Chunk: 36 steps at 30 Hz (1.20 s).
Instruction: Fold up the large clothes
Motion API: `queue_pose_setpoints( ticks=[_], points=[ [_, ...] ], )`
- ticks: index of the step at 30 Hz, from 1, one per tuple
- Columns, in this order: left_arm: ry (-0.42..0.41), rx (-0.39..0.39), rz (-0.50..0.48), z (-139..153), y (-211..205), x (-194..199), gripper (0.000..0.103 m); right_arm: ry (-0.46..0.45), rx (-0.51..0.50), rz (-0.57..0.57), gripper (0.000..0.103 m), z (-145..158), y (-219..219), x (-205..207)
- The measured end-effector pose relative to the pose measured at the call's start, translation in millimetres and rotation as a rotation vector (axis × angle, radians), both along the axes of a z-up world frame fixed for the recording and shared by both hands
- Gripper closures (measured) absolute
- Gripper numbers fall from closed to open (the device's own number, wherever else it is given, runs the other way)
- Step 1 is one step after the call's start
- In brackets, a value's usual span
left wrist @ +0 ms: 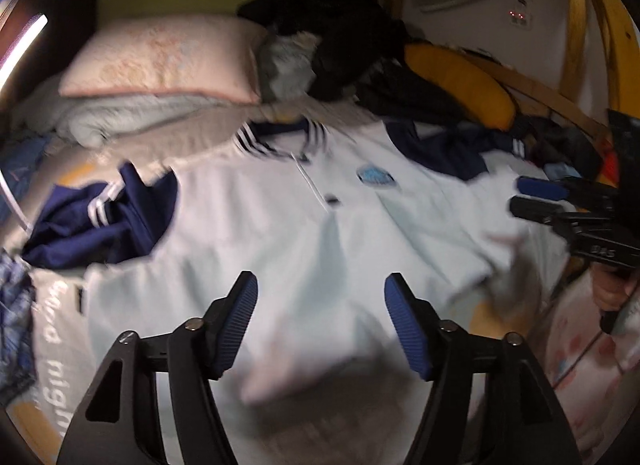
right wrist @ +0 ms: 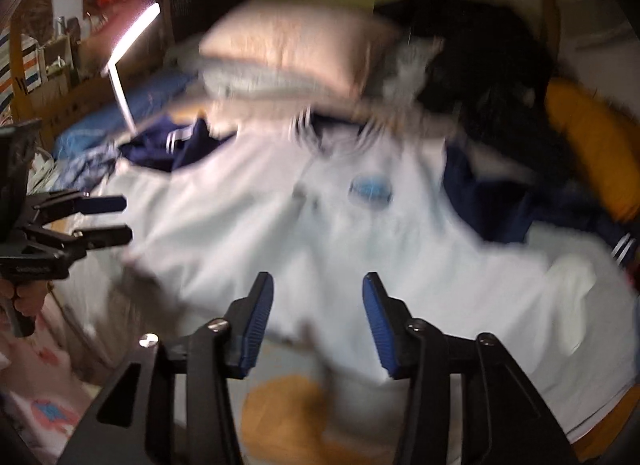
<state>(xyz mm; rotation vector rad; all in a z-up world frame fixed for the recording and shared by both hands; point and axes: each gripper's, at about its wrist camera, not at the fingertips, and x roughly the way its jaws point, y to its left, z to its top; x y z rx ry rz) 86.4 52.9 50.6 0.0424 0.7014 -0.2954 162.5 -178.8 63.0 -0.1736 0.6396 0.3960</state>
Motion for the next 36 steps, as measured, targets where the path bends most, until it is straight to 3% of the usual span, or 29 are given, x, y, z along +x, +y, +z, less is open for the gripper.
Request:
queue_pose_setpoints(
  ticks=[3, 4, 5, 9, 13, 18, 22, 24, 26, 31, 36],
  points=[
    [-0.062, 0.027, 0.051, 25, 1, 17, 0.017, -0.020, 0.031, -0.030, 0.056, 24, -4, 19],
    [-0.095, 0.037, 0.060, 35, 0, 24, 0.004, -0.019, 0.046, -0.045, 0.053, 33, -6, 28],
    [-0.130, 0.046, 0.064, 45, -1, 29, 0.000, -0.027, 0.068, -0.069, 0.050, 44, -9, 37],
    [-0.252, 0.059, 0.128, 81, 3, 55, 0.000, -0.088, 0.124, -0.124, 0.046, 84, -22, 71],
    [-0.323, 0.022, 0.179, 87, 18, 75, 0.000, -0.113, 0.169, -0.187, 0.041, 97, -48, 104],
    [-0.181, 0.036, 0.186, 57, 29, 114, 0.000, -0.109, 0.151, -0.413, 0.041, 84, -115, 155],
    [-0.134, 0.079, 0.170, 31, 36, 129, 0.000, 0.064, 0.256, -0.550, 0.042, 50, -182, 202],
    [-0.128, 0.123, 0.215, 23, 39, 130, 0.000, 0.132, 0.249, -0.597, 0.043, 28, -204, 222],
    [-0.101, 0.111, 0.227, 17, 44, 134, 0.000, 0.169, 0.199, -0.636, 0.044, 9, -215, 236],
    [-0.060, 0.067, 0.246, 9, 56, 141, 0.000, 0.308, 0.178, -0.619, 0.055, -30, -217, 253],
    [-0.062, 0.059, 0.282, 7, 61, 138, 0.000, 0.348, 0.178, -0.620, 0.062, -47, -212, 267]
  ],
)
